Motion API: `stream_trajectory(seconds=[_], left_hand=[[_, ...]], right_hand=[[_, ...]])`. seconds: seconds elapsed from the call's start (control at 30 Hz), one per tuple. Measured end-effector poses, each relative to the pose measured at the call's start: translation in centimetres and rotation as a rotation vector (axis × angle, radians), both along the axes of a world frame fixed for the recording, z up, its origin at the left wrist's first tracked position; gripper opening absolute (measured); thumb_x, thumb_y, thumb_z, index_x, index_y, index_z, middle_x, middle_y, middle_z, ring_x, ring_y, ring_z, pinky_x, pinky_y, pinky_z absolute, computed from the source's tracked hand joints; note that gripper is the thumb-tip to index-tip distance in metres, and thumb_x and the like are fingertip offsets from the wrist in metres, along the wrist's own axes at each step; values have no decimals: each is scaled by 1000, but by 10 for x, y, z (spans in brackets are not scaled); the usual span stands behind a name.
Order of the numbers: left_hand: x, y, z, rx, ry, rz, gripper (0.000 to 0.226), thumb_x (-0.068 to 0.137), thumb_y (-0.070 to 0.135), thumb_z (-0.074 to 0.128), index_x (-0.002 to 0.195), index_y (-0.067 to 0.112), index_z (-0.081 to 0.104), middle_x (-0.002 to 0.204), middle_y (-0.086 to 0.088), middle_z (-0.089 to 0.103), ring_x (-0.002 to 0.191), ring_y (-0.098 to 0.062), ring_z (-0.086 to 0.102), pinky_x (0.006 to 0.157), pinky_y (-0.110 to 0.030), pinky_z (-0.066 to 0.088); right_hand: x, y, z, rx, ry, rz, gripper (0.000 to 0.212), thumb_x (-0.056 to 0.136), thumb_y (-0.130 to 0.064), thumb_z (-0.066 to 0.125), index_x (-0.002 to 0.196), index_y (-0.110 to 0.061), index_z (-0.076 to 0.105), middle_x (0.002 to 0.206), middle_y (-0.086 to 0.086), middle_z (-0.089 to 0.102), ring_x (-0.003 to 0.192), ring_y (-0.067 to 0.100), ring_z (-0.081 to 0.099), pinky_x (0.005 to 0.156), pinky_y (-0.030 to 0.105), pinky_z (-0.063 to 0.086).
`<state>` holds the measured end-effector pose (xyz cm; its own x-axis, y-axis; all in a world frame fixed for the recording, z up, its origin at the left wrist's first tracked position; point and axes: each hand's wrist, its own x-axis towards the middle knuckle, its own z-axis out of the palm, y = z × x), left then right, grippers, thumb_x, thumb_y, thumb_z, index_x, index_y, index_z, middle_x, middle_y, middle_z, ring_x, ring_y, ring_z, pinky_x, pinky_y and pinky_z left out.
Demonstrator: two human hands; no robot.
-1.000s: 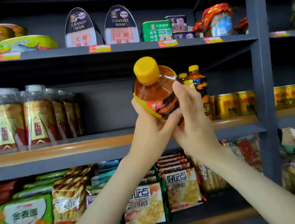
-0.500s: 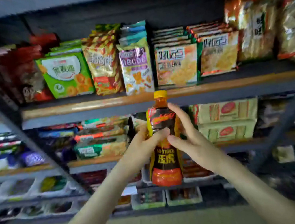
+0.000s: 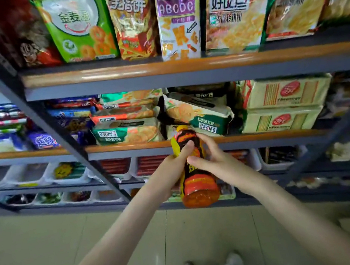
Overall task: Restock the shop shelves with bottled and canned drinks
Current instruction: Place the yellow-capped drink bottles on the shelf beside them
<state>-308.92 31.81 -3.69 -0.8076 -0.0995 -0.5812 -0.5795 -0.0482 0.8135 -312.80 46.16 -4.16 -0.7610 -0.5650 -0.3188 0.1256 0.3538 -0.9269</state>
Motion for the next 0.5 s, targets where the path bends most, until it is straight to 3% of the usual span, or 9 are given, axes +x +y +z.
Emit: stream_trajectory(seconds=[0.07, 0.17, 0.2, 0.27, 0.33, 0.4, 0.5], left_hand=[[1, 0, -2, -140, 38, -69, 52, 89, 66, 44, 105, 20, 61, 105, -6, 70, 93, -22, 69, 86, -42, 56], [1, -2, 3, -224, 125, -103, 42, 100, 53, 33, 111, 19, 54, 96, -10, 67, 76, -21, 71, 72, -39, 60], [2, -3, 6, -199, 179, -116, 31, 102, 45, 35, 111, 22, 53, 93, -11, 68, 69, -22, 72, 66, -38, 60], [3, -4, 11, -253, 313, -200, 19, 102, 31, 44, 117, 28, 54, 91, -11, 70, 69, -22, 72, 68, -36, 61], [4, -5, 11, -333, 417, -286, 29, 97, 25, 56, 125, 32, 53, 85, -3, 72, 74, -16, 72, 73, -30, 59], [2, -4, 10, -256, 376, -253, 46, 89, 30, 68, 129, 29, 46, 86, 0, 70, 79, -14, 71, 75, -32, 60], [-2, -6, 3, -5, 110, -227, 68, 78, 46, 75, 129, 18, 40, 108, -8, 65, 93, -22, 70, 81, -36, 59]], right_hand=[[2, -1, -4, -3, -53, -51, 103, 59, -67, 74, 140, -48, 13, 133, -5, 50, 113, 18, 58, 97, 40, 50], [1, 3, -9, -134, -239, -204, 87, 73, -29, 80, 135, -38, 20, 118, -1, 60, 97, 20, 67, 81, 40, 57], [-1, 7, -10, -211, -324, -258, 81, 75, -20, 79, 134, -35, 25, 114, 1, 63, 90, 20, 70, 71, 37, 58], [-4, 13, -10, -366, -475, -329, 74, 69, -17, 76, 132, -28, 38, 106, 7, 70, 79, 22, 73, 59, 36, 58], [-5, 17, -9, -486, -569, -357, 68, 67, -17, 72, 130, -21, 48, 92, 10, 74, 72, 26, 73, 54, 36, 57], [-8, 21, -12, -550, -636, -367, 68, 69, -18, 70, 133, -17, 49, 90, 12, 73, 68, 28, 72, 52, 38, 57], [-10, 21, -13, -591, -613, -363, 75, 69, -18, 73, 139, -17, 44, 110, 17, 67, 78, 31, 72, 59, 41, 57]])
